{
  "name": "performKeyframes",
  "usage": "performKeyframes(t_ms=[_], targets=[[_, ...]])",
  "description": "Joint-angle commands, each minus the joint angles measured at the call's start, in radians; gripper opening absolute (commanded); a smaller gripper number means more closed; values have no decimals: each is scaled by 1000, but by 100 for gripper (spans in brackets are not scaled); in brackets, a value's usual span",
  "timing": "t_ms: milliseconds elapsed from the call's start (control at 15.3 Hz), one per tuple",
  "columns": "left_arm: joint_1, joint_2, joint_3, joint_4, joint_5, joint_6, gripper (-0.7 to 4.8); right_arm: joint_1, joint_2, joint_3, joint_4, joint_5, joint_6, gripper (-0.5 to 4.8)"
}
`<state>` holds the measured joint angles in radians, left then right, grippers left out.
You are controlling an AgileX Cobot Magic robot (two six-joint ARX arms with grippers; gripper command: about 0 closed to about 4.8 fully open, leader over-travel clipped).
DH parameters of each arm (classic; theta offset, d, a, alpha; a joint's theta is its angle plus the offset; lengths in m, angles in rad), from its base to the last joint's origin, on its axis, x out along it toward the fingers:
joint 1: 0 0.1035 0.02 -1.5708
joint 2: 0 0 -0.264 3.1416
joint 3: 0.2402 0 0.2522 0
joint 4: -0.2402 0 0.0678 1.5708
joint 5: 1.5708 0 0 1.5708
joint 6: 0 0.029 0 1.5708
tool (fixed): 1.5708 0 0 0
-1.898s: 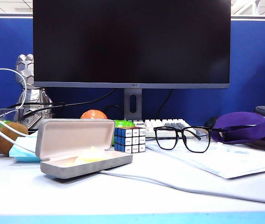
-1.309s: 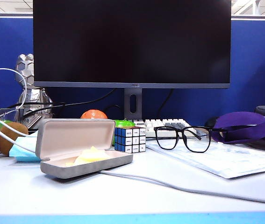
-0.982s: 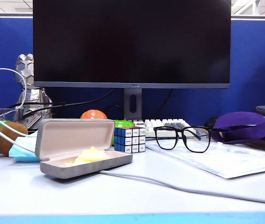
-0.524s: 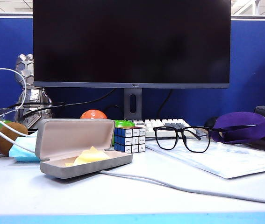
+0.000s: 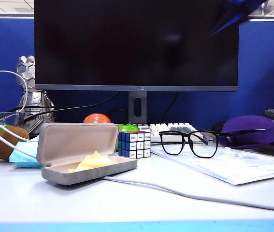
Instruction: Pick up the glasses, fold the temples of the glasses, place the glasses into the glasses case, and finally close the glasses case.
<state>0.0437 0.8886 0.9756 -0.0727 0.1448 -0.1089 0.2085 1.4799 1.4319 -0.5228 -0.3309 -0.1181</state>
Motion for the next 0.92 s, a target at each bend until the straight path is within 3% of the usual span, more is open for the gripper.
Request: performKeyframes(t_ms=[65, 196, 262, 327, 393, 916], targets=[[-1, 18, 20, 13, 16, -34, -6, 63, 109, 8, -28, -5, -68, -1], [-1, 20, 20, 13, 17, -34, -6, 102, 207, 9, -27, 4, -98, 0], [-1, 20, 20, 13, 17, -34, -6, 108, 248, 9, -27, 24, -101, 45], [-1, 20, 20, 13, 17, -34, -6, 120, 283, 9, -31, 47, -121, 145], [-1, 20, 20, 11, 17, -34, -6, 127, 320, 9, -41, 75, -156, 184], [-1, 22, 20, 6, 17, -34, -5, 138, 414, 9, -46, 124, -228, 146]])
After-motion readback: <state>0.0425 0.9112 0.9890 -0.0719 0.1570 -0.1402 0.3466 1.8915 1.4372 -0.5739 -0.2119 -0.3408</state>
